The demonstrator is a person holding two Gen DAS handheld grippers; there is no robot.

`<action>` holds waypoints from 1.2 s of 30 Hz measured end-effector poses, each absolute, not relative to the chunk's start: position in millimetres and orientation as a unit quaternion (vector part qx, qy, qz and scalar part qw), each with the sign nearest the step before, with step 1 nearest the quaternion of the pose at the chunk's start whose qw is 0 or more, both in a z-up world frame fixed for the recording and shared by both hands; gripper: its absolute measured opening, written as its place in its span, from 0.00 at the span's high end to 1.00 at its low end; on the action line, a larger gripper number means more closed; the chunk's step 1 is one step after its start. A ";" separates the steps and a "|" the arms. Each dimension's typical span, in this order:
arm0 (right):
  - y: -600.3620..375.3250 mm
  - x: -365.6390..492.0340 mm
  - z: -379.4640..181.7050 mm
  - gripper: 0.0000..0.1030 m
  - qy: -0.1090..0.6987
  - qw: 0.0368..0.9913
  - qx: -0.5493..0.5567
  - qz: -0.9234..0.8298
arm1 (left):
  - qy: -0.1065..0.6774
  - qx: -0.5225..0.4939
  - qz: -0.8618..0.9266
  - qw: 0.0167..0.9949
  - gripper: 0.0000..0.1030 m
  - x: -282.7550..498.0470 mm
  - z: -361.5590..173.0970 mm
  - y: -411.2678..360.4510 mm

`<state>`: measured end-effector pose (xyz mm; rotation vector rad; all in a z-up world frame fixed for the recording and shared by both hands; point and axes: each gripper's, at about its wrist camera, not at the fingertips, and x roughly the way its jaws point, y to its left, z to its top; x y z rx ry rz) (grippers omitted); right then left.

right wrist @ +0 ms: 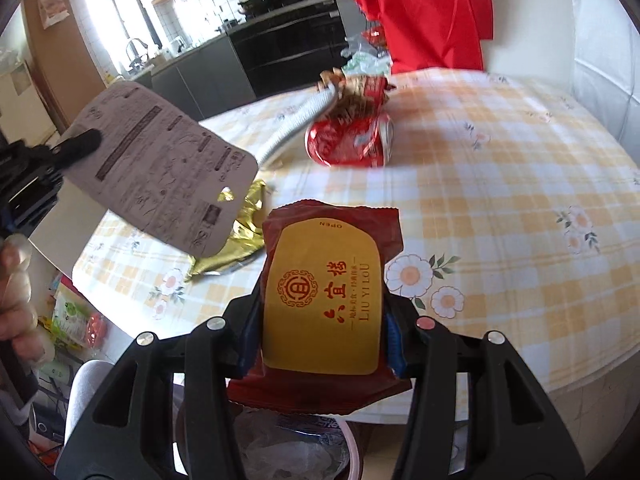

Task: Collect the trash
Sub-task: 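Drop the card into the bin with the left tool while the right tool holds the packet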

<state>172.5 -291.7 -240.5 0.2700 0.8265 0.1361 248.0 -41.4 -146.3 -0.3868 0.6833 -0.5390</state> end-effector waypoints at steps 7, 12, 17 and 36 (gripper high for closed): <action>-287.7 149.4 -217.2 0.51 0.376 0.914 0.131 0.074 | 0.316 -0.170 -0.252 0.899 0.98 186.5 -131.7 -17.8; -285.3 132.4 -202.9 0.52 0.361 0.920 0.132 0.079 | 0.336 -0.163 -0.239 0.896 0.98 147.1 -138.1 3.8; -278.7 114.0 -190.7 0.52 0.349 0.925 0.125 0.084 | 0.349 -0.146 -0.230 0.897 0.98 115.4 -141.3 12.9; -281.4 77.0 -177.7 0.52 0.337 0.930 0.126 0.081 | 0.400 -0.101 -0.232 0.881 0.98 72.4 -165.7 -1.9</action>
